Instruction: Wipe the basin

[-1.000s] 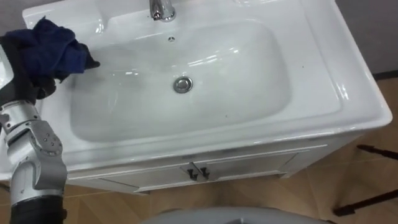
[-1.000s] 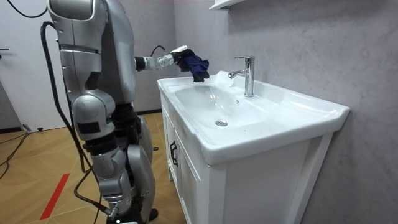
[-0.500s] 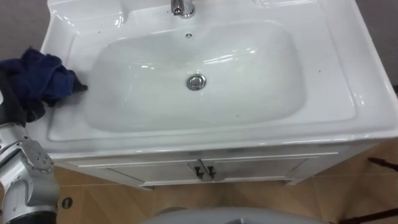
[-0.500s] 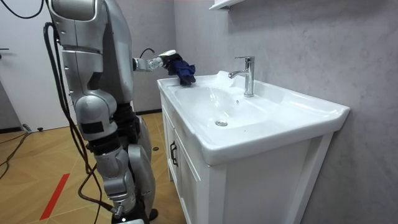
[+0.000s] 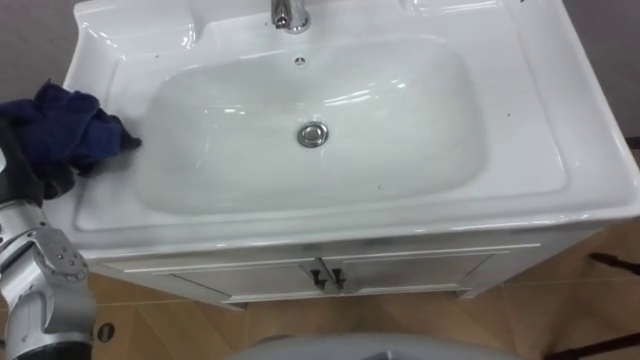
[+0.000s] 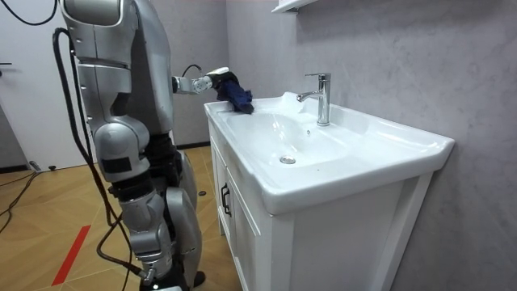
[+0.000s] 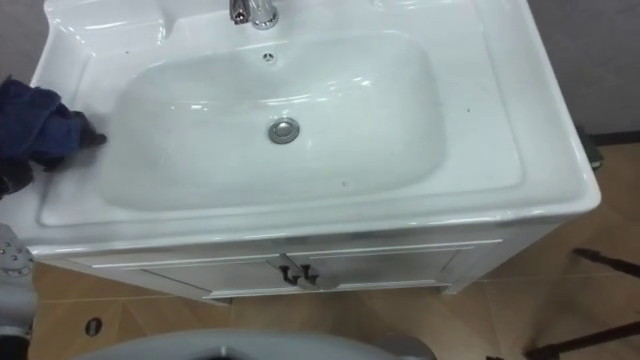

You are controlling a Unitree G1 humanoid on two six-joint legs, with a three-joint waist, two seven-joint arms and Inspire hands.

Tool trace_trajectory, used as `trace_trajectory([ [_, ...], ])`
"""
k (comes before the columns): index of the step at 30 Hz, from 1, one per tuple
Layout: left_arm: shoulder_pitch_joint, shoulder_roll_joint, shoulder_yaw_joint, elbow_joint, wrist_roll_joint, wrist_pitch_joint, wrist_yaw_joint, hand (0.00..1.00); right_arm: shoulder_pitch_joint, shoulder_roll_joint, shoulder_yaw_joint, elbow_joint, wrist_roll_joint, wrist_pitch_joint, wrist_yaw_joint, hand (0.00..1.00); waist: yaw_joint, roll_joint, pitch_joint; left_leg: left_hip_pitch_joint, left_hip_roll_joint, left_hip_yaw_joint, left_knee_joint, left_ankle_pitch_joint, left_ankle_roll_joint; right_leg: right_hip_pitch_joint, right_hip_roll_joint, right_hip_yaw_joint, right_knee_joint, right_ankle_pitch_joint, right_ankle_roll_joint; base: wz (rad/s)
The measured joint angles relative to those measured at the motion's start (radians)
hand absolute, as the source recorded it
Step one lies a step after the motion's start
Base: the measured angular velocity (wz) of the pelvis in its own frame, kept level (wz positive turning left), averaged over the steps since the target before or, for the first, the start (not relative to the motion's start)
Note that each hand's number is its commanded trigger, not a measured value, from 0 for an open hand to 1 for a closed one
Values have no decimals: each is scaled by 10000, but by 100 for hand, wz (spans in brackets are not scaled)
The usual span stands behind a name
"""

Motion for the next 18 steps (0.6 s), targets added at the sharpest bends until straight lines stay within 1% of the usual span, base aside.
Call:
trace_trajectory([
  [3,0,0,0,109,0,1,14,0,61,0,0,-2,-17,5,75,0,-2,1,0,-1,0,9,0,0,0,-3,-1,0,0,-1,1,0],
  [8,-5,1,19,157,0,11,309,0,115,-1,-13,-9,-22,89,62,0,26,44,-7,-5,0,29,1,0,0,-11,2,4,5,-2,3,0],
  [13,-15,7,61,135,4,10,565,0,108,-4,-8,-12,-112,139,29,0,46,134,-46,2,0,64,2,0,0,-21,1,18,25,-2,3,0],
  [18,-40,15,93,130,0,-24,798,0,95,-2,-9,-12,-367,144,-62,0,47,154,-36,-4,2,74,2,0,0,-38,-1,25,39,-3,5,0],
])
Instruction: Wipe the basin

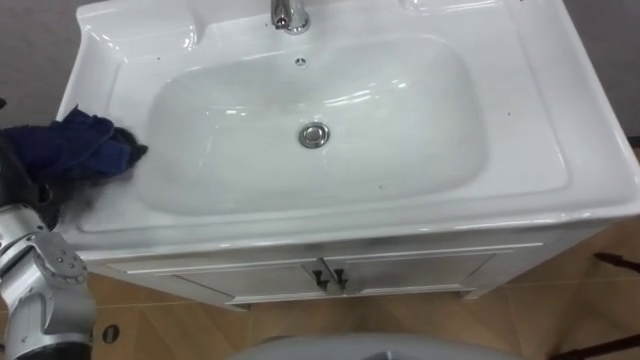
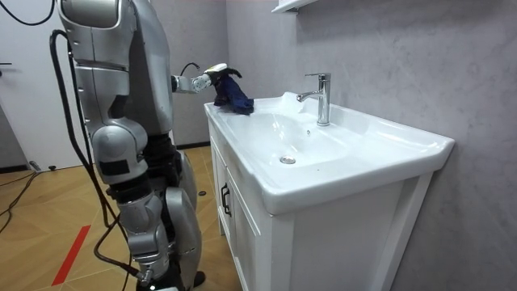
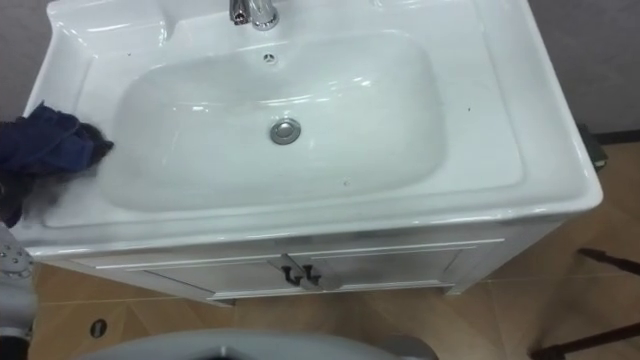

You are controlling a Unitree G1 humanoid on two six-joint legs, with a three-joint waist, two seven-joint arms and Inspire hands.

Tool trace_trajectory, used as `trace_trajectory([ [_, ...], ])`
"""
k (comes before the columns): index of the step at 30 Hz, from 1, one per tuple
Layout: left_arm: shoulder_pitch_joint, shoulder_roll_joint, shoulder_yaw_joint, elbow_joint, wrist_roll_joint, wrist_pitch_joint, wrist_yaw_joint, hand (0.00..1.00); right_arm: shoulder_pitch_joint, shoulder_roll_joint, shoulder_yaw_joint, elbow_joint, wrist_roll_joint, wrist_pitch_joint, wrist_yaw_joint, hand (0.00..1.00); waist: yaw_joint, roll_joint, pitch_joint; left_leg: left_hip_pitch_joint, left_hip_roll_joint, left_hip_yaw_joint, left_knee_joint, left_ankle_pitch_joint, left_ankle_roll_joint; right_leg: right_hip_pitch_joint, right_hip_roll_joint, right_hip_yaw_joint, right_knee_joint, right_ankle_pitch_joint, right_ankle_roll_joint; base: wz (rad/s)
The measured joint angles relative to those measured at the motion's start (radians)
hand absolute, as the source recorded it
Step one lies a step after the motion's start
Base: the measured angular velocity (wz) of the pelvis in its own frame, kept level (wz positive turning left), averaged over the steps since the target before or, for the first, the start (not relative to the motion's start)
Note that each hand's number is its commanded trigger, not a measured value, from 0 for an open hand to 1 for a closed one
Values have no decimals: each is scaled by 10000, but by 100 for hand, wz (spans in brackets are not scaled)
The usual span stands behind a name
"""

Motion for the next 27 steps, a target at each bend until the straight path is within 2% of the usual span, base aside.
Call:
trace_trajectory([
  [6,-129,23,311,-101,13,-13,46,0,-126,11,6,-126,-14,78,0,0,-3,-9,8,-29,-1,20,-1,0,0,-23,-4,9,-3,-7,11,1],
  [11,-226,23,393,-753,25,-2,44,0,-235,35,11,-135,-6,83,10,0,-1,-65,45,-95,-3,20,5,0,0,-32,-6,-16,-14,-7,11,1],
  [16,-334,23,460,-1389,21,186,-24,0,-247,45,9,-141,20,96,-5,0,-1,-84,57,-183,-8,32,43,0,0,-64,-14,-55,-40,-7,11,2],
  [27,-648,24,653,-1923,9,503,-256,0,-226,33,9,-127,70,227,-3,0,4,-45,31,-176,-11,50,43,0,0,-58,-15,-39,-46,-8,12,0],
])
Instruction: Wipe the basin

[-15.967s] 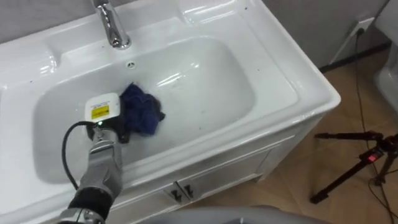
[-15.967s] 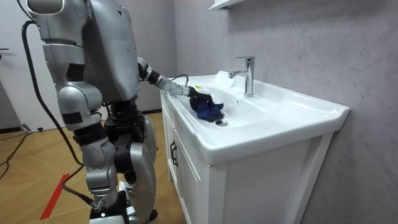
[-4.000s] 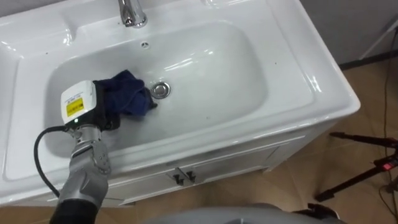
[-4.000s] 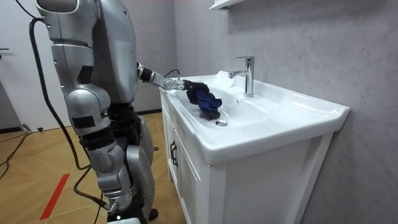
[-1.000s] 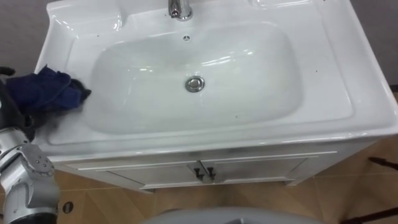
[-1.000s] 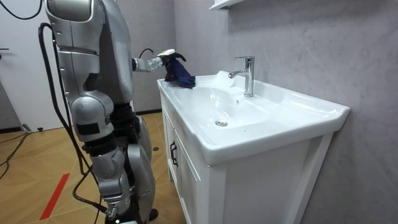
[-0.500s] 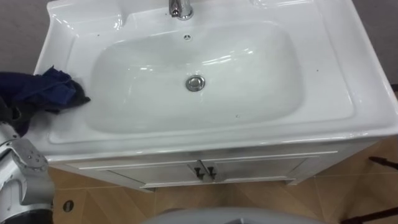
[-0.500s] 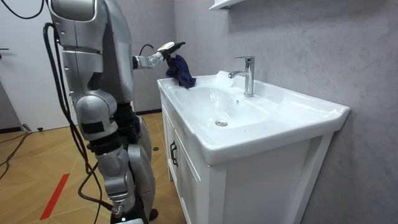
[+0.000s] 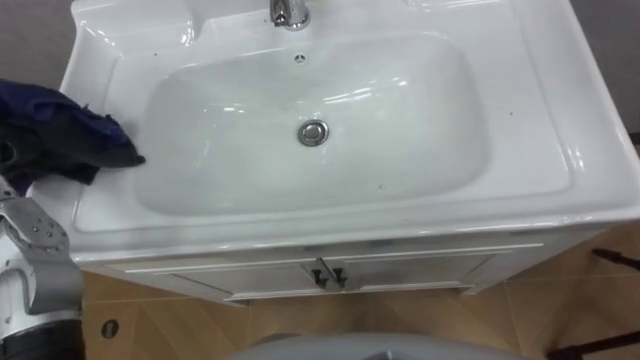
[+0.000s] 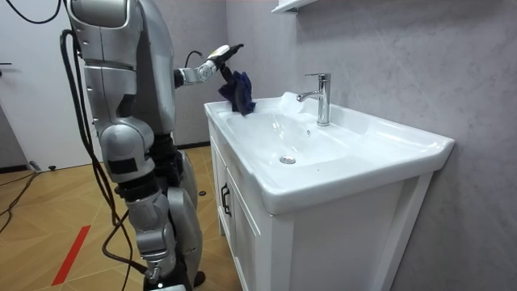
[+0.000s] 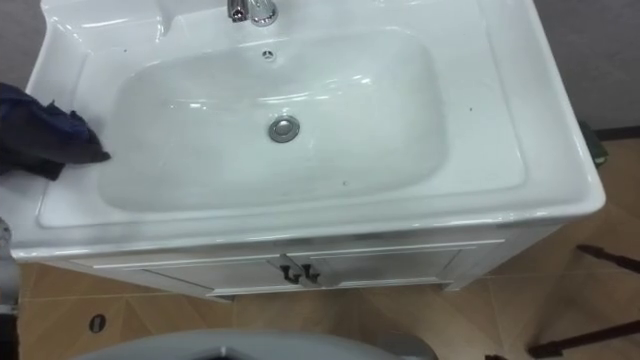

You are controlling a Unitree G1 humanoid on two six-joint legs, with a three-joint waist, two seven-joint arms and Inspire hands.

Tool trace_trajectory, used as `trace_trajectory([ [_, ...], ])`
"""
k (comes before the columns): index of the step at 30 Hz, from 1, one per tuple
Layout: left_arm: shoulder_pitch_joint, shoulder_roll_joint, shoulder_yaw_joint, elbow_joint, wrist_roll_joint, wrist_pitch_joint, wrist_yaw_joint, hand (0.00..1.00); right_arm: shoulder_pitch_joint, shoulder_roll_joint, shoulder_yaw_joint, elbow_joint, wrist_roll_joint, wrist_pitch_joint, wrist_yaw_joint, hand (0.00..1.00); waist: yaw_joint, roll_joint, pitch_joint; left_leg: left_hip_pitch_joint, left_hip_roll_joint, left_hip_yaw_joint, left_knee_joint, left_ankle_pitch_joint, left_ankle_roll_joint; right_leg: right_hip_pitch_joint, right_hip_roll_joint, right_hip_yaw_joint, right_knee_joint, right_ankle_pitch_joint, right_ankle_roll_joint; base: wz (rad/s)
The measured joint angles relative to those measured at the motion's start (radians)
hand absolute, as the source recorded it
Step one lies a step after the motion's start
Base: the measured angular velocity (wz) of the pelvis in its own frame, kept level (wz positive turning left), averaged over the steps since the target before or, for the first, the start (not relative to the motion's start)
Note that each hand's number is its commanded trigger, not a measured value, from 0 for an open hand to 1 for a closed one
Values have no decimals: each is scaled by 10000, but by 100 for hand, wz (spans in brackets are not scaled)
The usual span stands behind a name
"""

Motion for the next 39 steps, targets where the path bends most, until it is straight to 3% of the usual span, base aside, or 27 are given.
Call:
trace_trajectory([
  [6,-2,17,211,-314,-2,56,30,0,15,-42,9,87,65,41,-23,0,12,60,-41,25,-4,-42,1,0,0,37,-1,-33,15,0,0,0],
  [12,-1,100,410,-400,-3,73,51,0,71,-28,16,139,36,73,-103,0,26,66,-25,22,-3,-53,2,0,0,26,-3,-35,25,-3,5,0],
  [17,-7,470,601,-404,-3,57,176,0,79,-26,12,136,-119,74,-102,0,26,93,-17,27,-7,-55,2,0,0,31,-8,-32,24,-4,7,0],
  [22,-55,584,869,-403,5,60,267,0,72,-71,7,136,-116,72,-103,0,54,176,37,16,-13,-69,2,0,0,29,-9,-30,4,-5,8,0],
  [27,-142,793,1188,-403,-10,64,265,0,79,-85,-11,133,-296,77,-72,0,78,186,37,9,-14,-68,1,0,0,27,-10,-29,-12,-6,8,0],
  [34,-297,1263,1856,-326,-667,15,290,0,98,-257,-72,147,-511,198,57,0,615,284,-23,31,-59,-94,-2,0,0,21,-41,28,3,-19,28,-2],
  [39,-104,1265,2496,96,-2093,65,572,0,126,-373,-51,99,-458,289,104,0,1083,342,-57,131,-83,-90,-42,0,0,75,-57,-7,14,-37,59,1],
])
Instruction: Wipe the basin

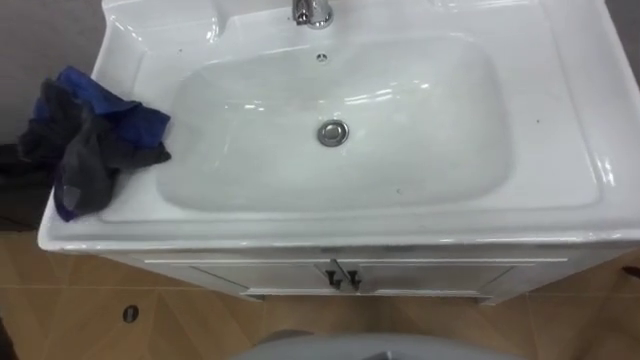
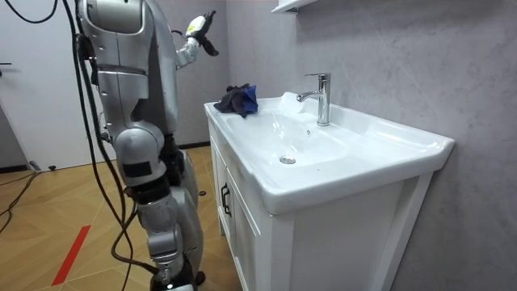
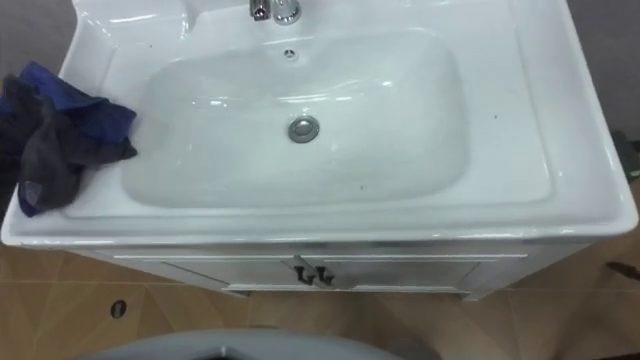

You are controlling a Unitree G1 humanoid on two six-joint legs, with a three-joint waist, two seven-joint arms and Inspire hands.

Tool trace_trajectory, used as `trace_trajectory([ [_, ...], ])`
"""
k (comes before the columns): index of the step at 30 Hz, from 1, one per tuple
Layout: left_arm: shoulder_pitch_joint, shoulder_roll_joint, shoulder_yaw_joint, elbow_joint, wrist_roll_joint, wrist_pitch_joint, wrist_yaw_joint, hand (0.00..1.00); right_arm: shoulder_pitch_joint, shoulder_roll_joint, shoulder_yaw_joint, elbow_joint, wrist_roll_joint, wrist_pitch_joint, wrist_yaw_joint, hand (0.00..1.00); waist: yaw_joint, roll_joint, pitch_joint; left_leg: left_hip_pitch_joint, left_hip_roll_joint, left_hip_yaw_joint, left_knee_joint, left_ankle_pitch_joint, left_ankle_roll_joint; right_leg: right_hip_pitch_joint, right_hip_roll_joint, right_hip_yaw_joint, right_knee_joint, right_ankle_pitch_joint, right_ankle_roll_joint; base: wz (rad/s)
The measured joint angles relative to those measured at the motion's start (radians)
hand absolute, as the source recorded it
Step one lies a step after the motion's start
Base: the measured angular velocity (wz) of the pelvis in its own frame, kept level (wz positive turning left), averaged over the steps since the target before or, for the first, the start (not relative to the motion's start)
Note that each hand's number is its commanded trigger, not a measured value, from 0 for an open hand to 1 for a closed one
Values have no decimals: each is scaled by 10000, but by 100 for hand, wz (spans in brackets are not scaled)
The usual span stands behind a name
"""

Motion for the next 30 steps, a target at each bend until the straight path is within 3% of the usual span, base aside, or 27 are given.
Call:
trace_trajectory([
  [2,381,0,62,419,-842,-14,127,0,-62,-54,68,-33,17,3,-85,0,68,32,-12,-7,-16,-46,-9,0,0,52,-20,-54,0,-13,21,8],
  [6,800,-3,354,1469,-3604,-84,611,0,-24,-153,393,-138,48,9,-172,0,525,15,-29,-36,-93,-296,46,0,1,66,-144,-274,159,-195,79,18],
  [9,1080,-6,1189,1966,-6021,-331,1379,0,-29,-167,411,-332,56,84,-266,0,920,-73,-48,-83,-113,-328,40,0,1,-39,-170,-393,190,-233,96,17],
  [11,1371,8,1906,2647,-8149,-794,1922,0,-74,-247,563,-409,141,59,-271,0,1264,-147,-63,-94,-136,-365,30,0,1,-20,-169,-443,176,-242,113,6],
  [12,1423,6,2035,2863,-8576,-849,2022,0,-45,-258,568,-457,143,48,-263,0,1321,-190,-54,-101,-151,-392,32,0,1,-14,-172,-481,169,-249,125,18],
  [13,1485,-6,2277,3301,-9541,-900,2236,0,34,-257,557,-605,206,1,-243,0,1383,-180,-93,-116,-188,-551,35,0,1,14,-178,-593,165,-273,155,24],
  [14,1611,-63,2481,3726,-10353,-967,2456,0,92,-243,546,-677,153,-14,-206,0,1474,-302,-54,-108,-211,-570,29,0,1,37,-231,-652,172,-284,171,22],
  [16,1803,-239,2692,4339,-11134,-1105,2821,0,72,-192,554,-768,124,-31,-197,0,1627,-276,-91,-65,-244,-603,39,0,2,94,-277,-666,164,-297,195,7],
  [18,2028,-365,2683,5026,-11926,-1258,3074,0,69,-189,562,-943,120,-86,-176,0,1681,-294,-50,-26,-269,-628,47,-24,40,119,-312,-680,154,-331,234,5],
  [22,2160,-532,2631,6775,-13196,-1509,3215,0,117,-182,590,-1057,134,-235,-36,0,1629,-343,-49,-29,-285,-659,50,-72,115,118,-337,-712,192,-365,281,4],
  [24,2192,-629,2561,7093,-13446,-1650,3263,0,175,-161,564,-1049,126,-233,59,0,1574,-473,-43,-36,-293,-671,49,-72,115,118,-349,-738,206,-374,296,5],
  [27,2235,-665,2195,8002,-13757,-2109,3228,0,277,-113,463,-981,216,-351,56,0,1337,-659,-43,-56,-298,-670,48,-80,128,168,-361,-779,193,-375,302,3],
  [30,2290,-1078,1382,8539,-13736,-2300,3215,0,355,-120,380,-973,176,-329,15,0,1087,-742,-51,-27,-310,-666,54,-99,156,158,-385,-783,224,-374,319,0],
])
